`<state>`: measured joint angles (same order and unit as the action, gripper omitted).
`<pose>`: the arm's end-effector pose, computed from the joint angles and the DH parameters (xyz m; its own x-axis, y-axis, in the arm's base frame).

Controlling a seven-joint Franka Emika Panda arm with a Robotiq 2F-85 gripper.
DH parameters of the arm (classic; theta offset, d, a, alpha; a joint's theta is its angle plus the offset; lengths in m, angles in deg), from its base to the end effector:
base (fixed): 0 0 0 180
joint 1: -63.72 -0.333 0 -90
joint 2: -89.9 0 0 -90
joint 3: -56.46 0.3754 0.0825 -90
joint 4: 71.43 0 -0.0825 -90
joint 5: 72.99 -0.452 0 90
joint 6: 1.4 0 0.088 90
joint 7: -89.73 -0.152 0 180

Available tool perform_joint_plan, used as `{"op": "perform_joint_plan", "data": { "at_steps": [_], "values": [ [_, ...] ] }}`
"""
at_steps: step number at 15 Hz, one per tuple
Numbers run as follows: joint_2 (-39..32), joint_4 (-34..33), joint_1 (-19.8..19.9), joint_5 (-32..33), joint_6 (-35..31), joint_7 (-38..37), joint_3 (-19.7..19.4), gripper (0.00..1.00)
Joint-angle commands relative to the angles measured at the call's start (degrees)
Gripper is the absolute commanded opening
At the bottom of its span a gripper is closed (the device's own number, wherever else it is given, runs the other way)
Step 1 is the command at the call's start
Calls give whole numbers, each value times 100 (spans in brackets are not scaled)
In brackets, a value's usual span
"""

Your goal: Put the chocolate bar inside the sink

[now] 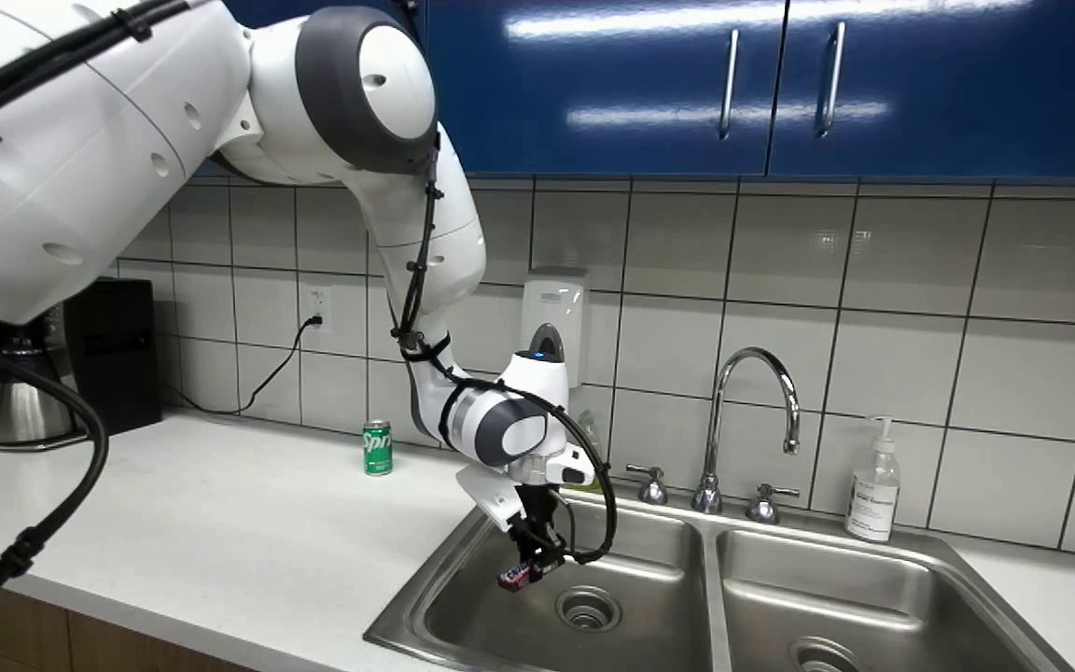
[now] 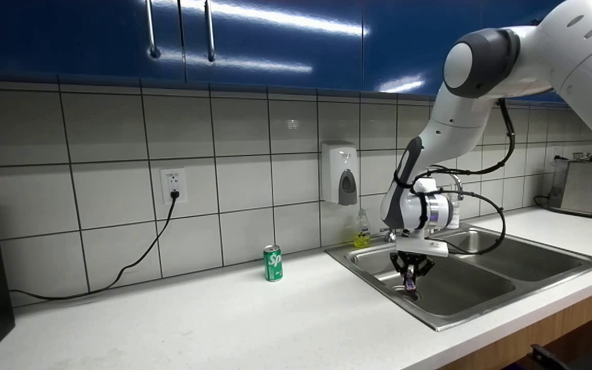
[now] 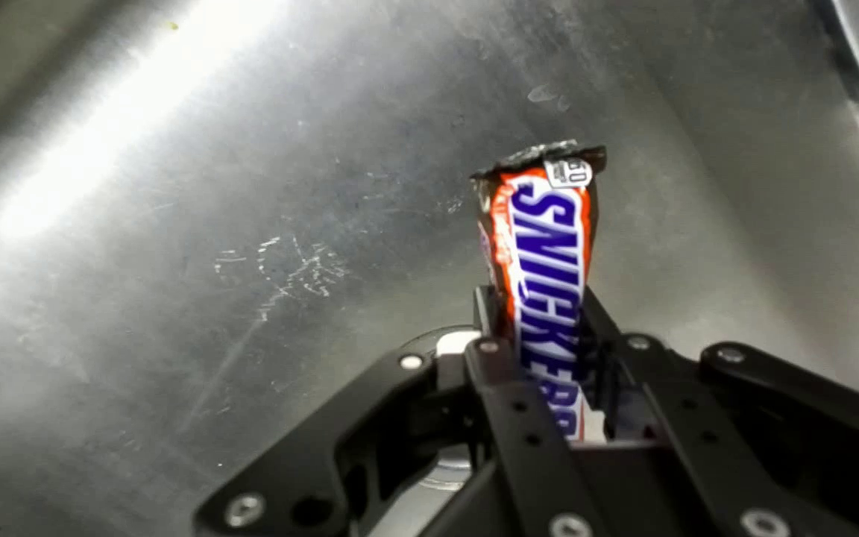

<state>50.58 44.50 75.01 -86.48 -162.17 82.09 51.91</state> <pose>0.6399 -0.1917 0.0538 0.8159 -0.5711 0.0904 -0.5677 -0.8209 -0.0615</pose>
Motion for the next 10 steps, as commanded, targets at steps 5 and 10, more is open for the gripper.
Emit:
{"op": "perform_joint_plan", "data": {
  "at_steps": [5, 10],
  "values": [
    [-942, -1127, 165, -28, 350, -77, 16, 6],
    [-1340, -1517, 189, -20, 586, -100, 7, 6]
  ]
}}
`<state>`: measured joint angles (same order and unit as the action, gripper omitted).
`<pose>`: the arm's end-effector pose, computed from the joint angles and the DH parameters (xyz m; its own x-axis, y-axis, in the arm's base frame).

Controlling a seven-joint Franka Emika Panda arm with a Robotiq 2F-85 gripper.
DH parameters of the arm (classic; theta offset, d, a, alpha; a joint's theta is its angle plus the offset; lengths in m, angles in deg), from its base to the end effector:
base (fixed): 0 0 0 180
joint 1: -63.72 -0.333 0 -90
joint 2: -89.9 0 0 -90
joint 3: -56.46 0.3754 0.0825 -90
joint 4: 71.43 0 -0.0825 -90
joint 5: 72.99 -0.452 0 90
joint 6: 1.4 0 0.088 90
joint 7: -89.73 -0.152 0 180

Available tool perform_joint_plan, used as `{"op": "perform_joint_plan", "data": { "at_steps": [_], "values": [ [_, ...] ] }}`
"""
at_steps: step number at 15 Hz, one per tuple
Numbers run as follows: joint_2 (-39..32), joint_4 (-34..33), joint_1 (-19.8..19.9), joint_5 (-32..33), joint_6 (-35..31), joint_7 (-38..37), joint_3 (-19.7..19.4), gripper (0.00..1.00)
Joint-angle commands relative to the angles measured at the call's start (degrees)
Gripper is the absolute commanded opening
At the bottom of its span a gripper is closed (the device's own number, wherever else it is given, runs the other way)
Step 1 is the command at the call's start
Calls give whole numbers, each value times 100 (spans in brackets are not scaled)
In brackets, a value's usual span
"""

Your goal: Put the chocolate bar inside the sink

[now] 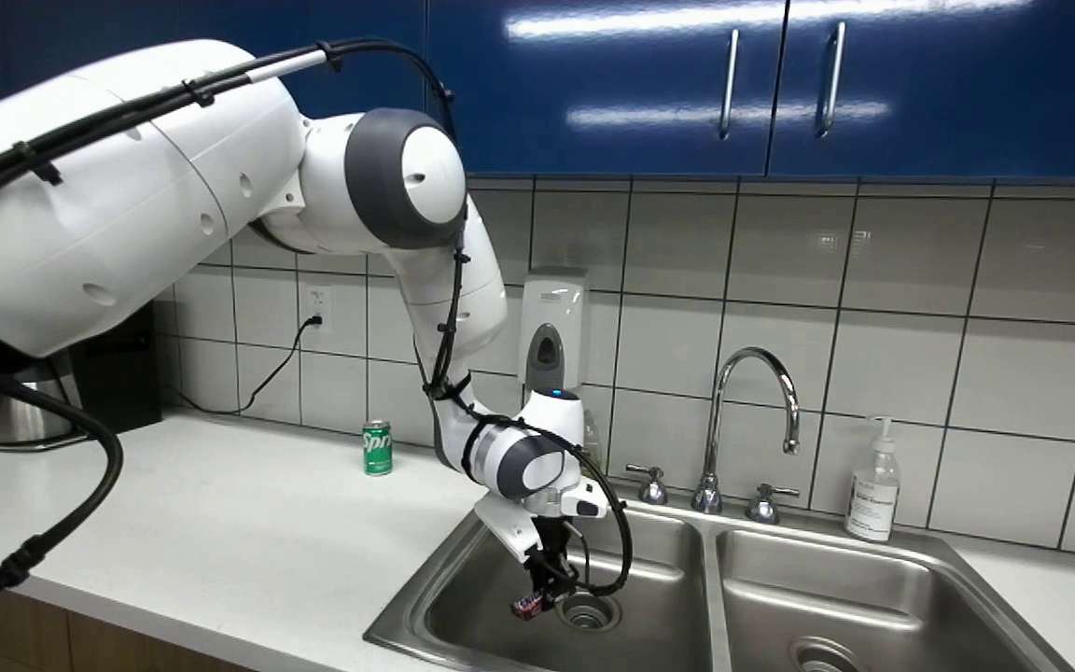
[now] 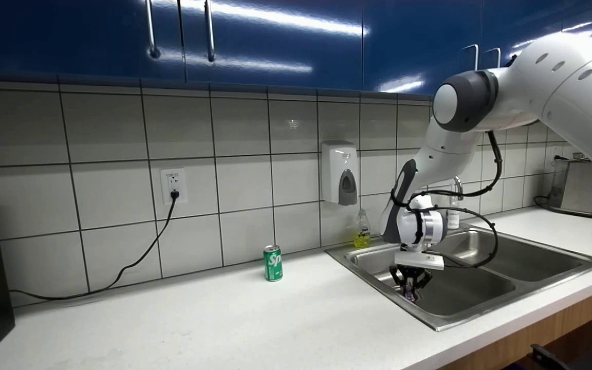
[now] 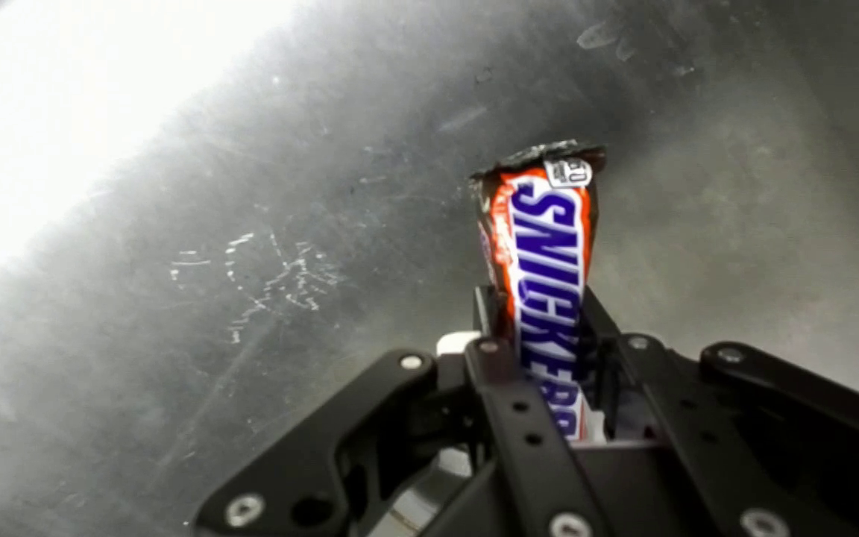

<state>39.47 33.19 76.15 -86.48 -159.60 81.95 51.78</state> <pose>0.6709 -0.2136 -0.0115 0.8126 -0.5804 0.0537 -0.5787 -0.8143 -0.0451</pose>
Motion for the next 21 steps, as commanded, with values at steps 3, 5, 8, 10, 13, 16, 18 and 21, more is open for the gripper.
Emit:
{"op": "perform_joint_plan", "data": {
  "at_steps": [3, 5, 8, 10, 13, 16, 18, 21],
  "values": [
    [-385, -554, 64, -13, 453, -98, 8, 6],
    [-474, -653, 68, -12, 533, -95, 13, 6],
    [-578, -770, 59, -9, 649, -102, 6, 6],
    [-641, -844, 49, -6, 707, -114, -2, 6],
    [-712, -928, 52, -7, 769, -115, -2, 6],
    [-742, -997, 43, -13, 839, -140, -18, 50],
    [-741, -1006, 26, -10, 834, -163, -31, 58],
    [-702, -1005, -3, 5, 825, -191, -51, 80]
  ]
}}
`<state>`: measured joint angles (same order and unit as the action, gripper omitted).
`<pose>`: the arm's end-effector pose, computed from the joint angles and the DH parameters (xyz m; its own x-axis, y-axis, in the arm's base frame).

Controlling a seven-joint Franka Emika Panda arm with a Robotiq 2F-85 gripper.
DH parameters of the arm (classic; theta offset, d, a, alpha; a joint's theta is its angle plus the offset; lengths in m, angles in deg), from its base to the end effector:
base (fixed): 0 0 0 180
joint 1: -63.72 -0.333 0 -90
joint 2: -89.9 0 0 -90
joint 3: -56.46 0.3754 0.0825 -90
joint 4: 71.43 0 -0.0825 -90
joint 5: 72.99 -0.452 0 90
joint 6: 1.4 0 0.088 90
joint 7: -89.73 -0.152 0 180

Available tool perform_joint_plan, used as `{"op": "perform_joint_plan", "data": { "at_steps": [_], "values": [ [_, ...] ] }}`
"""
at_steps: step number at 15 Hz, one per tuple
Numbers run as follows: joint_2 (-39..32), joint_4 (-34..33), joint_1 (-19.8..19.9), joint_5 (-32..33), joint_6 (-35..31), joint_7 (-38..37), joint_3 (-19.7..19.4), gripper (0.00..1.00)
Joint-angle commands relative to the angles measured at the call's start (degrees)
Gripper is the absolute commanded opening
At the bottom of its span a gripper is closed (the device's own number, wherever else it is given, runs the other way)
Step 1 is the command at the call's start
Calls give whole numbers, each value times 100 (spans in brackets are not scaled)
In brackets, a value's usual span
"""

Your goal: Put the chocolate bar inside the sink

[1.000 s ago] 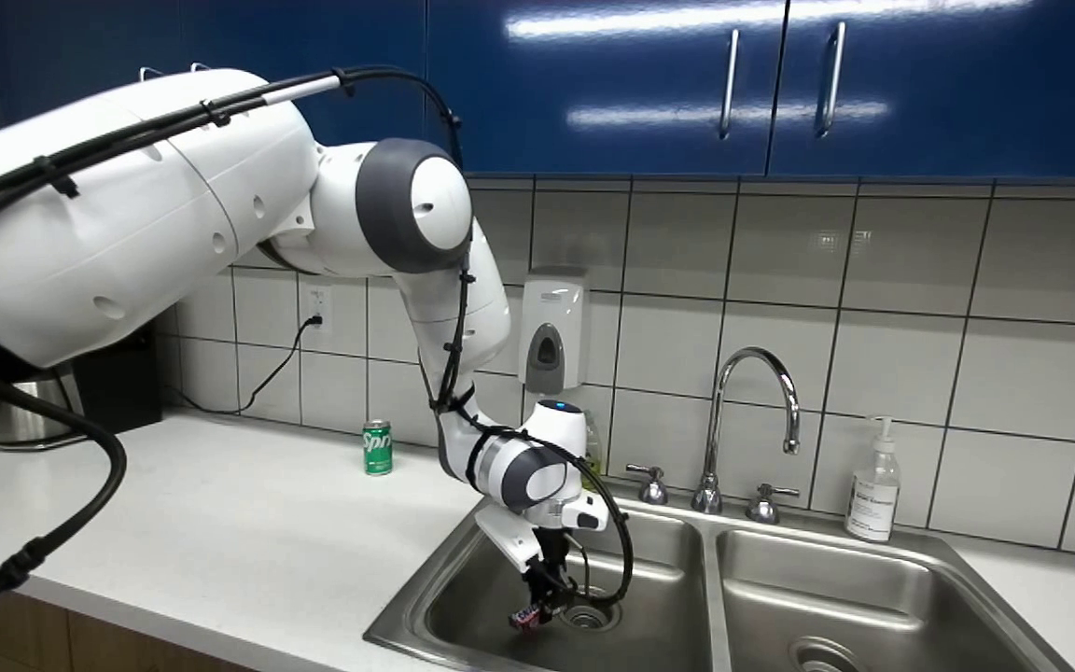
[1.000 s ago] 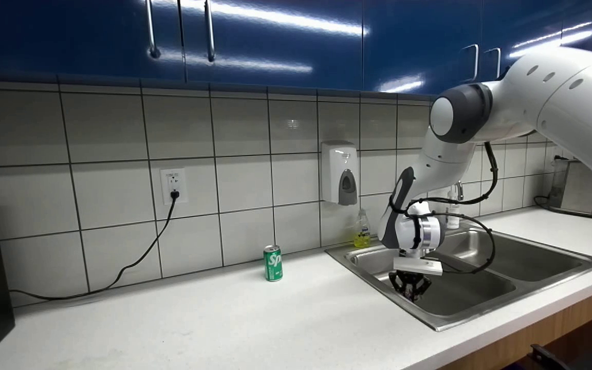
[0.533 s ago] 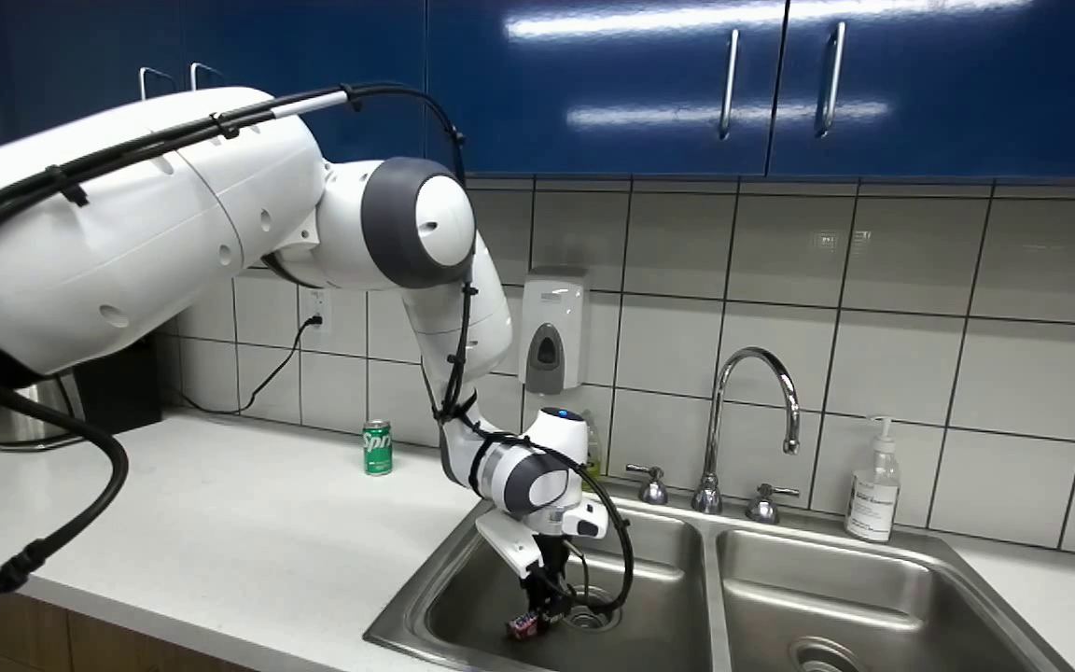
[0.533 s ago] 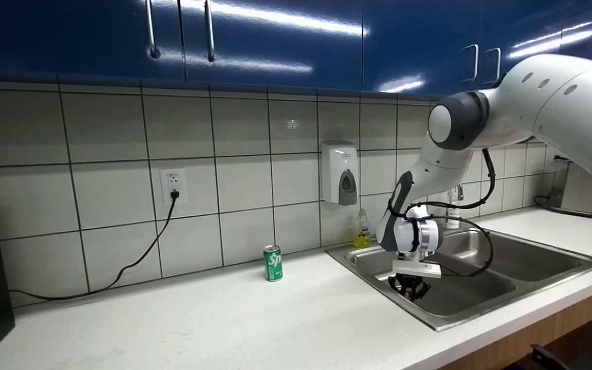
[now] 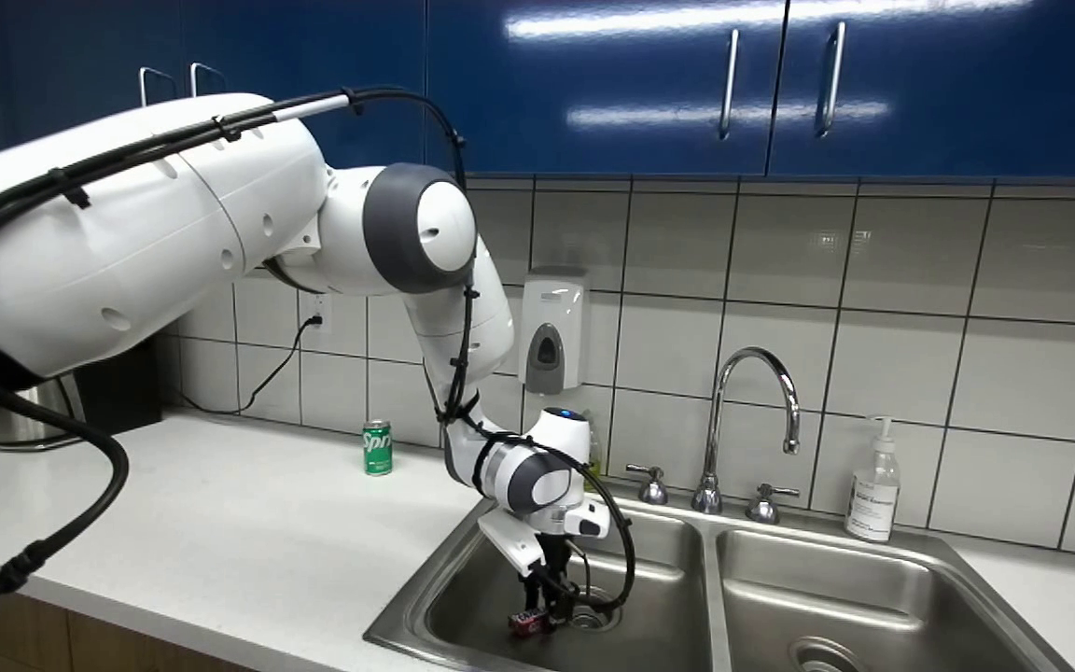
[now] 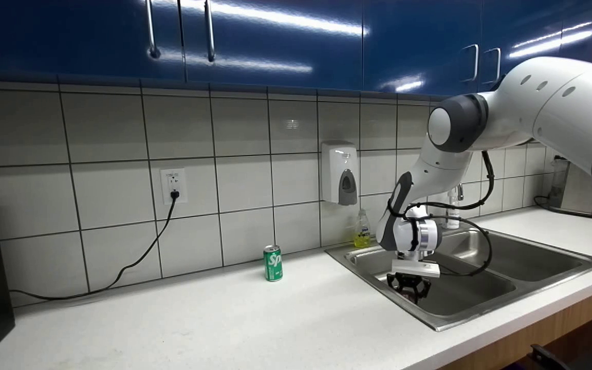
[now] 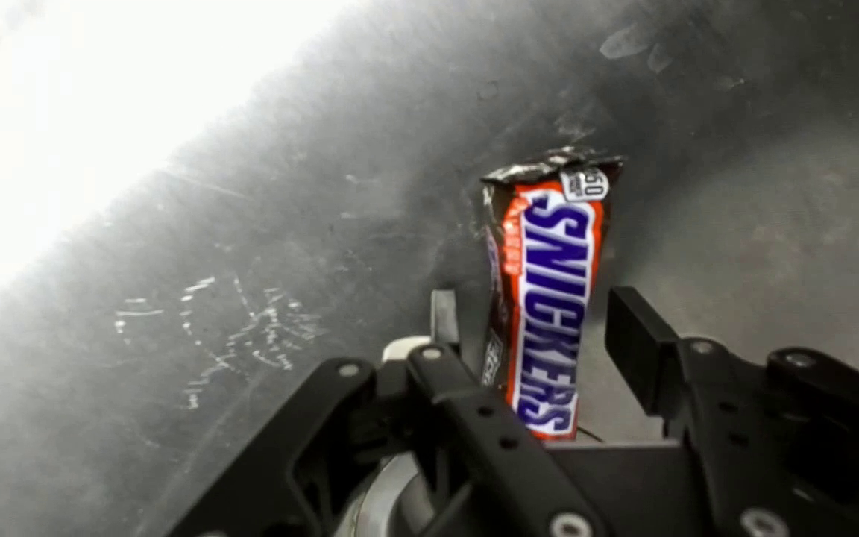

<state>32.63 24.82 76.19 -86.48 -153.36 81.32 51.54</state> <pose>0.6875 -0.2164 -0.0533 0.8133 -0.5812 -0.0262 -0.5818 -0.8128 -0.0304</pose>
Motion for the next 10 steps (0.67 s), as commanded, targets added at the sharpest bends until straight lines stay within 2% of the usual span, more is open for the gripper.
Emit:
{"op": "perform_joint_plan", "data": {
  "at_steps": [1, 3, 10],
  "values": [
    [-3, -170, -18, 11, 197, -132, -32, 88],
    [41, -154, -38, 22, 180, -124, -31, 100],
    [282, 63, -279, 79, -96, -202, -123, 100]
  ]
}}
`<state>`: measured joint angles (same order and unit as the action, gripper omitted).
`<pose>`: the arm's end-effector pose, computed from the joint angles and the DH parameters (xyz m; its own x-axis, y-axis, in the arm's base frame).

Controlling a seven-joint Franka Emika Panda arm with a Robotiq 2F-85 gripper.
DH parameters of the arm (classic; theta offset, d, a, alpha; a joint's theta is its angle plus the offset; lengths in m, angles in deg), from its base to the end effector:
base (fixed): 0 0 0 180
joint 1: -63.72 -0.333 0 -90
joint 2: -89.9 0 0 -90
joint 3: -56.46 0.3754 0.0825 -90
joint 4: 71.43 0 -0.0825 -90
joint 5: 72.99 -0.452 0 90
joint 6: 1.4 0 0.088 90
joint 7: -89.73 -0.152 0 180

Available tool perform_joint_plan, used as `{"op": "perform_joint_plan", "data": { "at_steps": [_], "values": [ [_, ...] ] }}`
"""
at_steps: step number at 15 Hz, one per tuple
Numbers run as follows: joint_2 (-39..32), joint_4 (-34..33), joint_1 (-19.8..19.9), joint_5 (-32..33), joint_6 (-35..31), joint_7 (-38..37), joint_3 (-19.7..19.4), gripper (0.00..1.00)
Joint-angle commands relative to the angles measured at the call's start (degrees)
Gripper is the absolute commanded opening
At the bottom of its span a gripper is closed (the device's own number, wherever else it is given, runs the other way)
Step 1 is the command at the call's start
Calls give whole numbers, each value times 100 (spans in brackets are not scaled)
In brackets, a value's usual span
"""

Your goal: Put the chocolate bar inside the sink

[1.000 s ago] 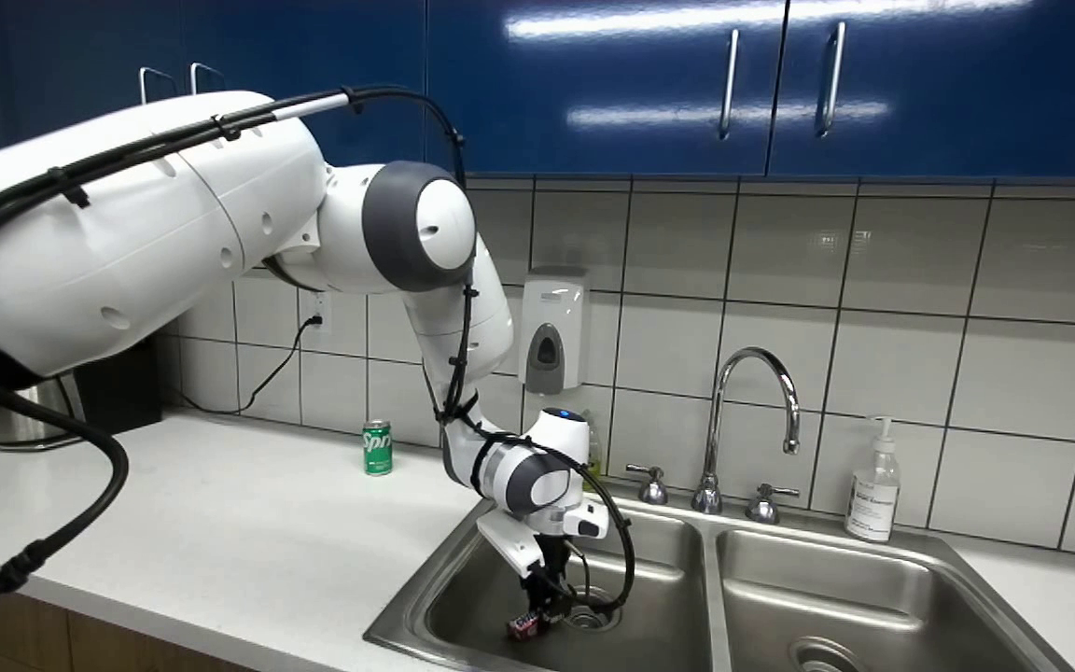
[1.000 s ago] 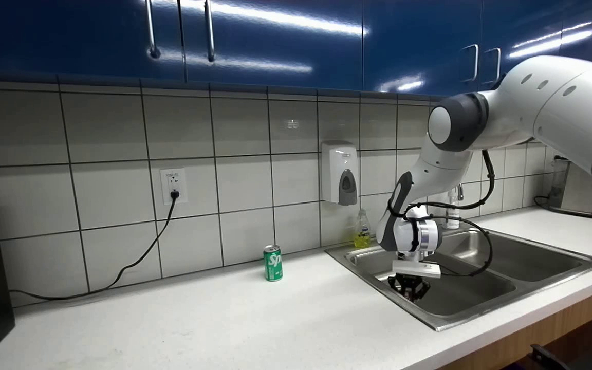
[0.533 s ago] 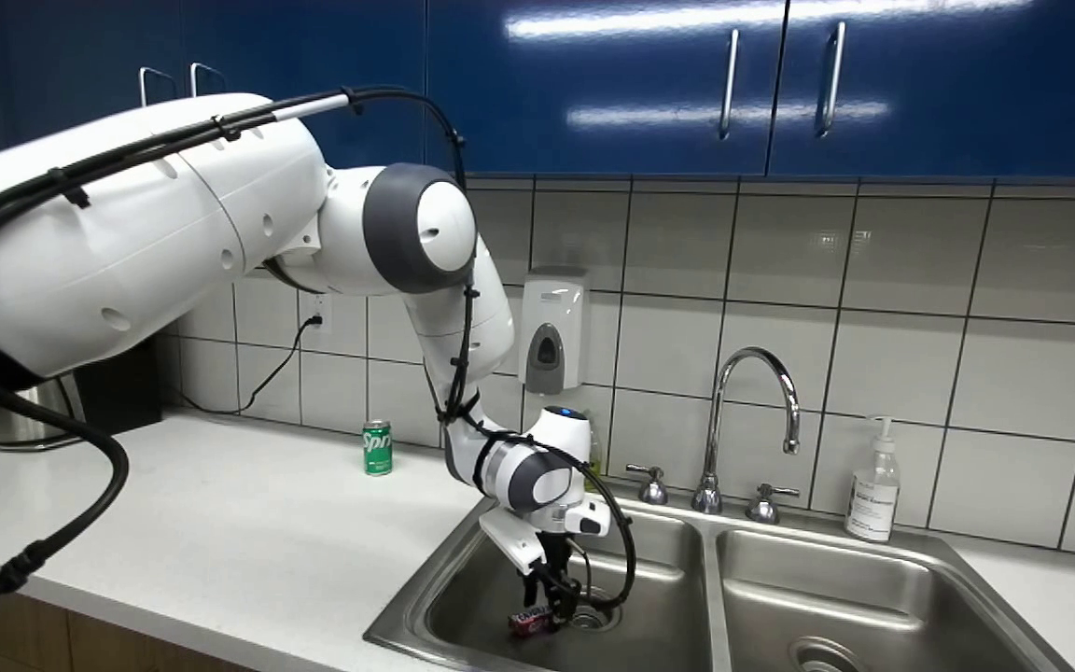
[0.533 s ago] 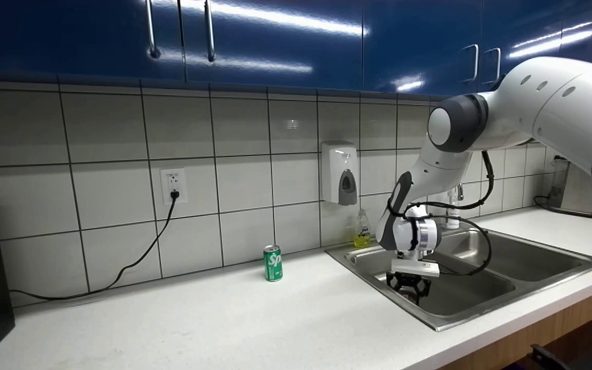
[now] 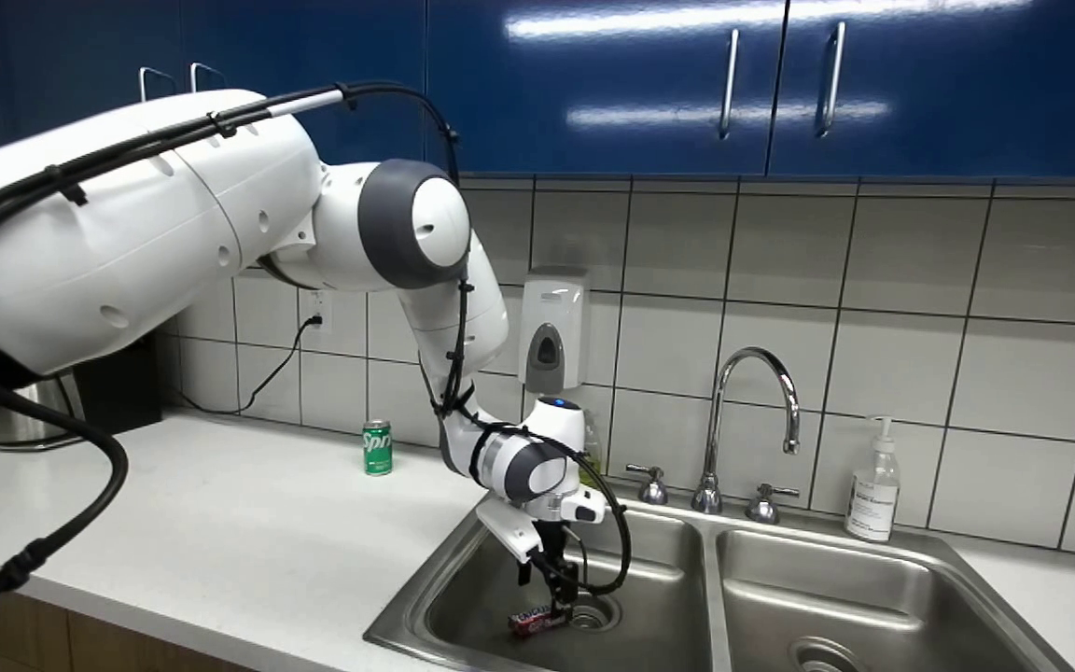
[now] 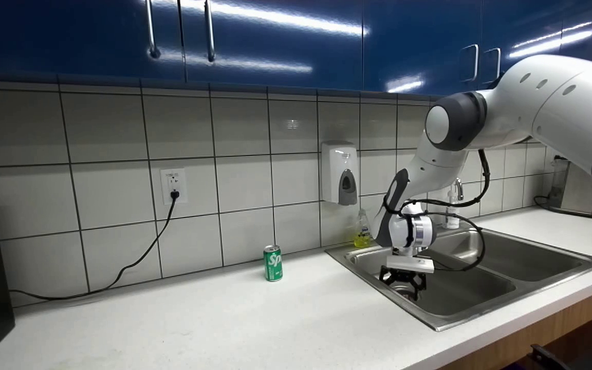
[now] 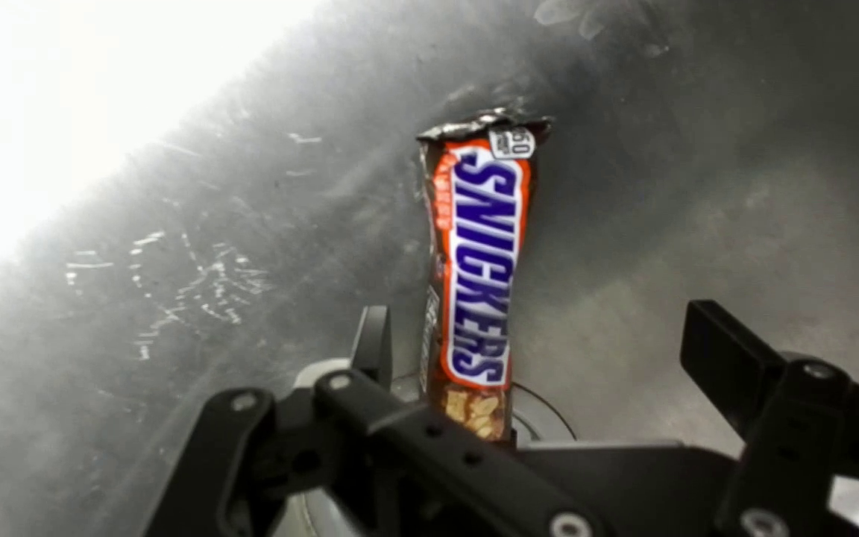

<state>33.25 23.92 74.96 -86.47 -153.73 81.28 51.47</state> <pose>0.7046 -0.2052 -0.0391 0.8258 -0.5640 0.0052 -0.5634 -0.8252 -0.0400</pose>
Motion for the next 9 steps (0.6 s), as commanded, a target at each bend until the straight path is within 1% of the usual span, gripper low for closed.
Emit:
{"op": "perform_joint_plan", "data": {
  "at_steps": [1, 9],
  "values": [
    [244, 155, -180, 76, -80, -215, -130, 100],
    [474, 252, -353, 88, -262, -380, -327, 100]
  ]
}}
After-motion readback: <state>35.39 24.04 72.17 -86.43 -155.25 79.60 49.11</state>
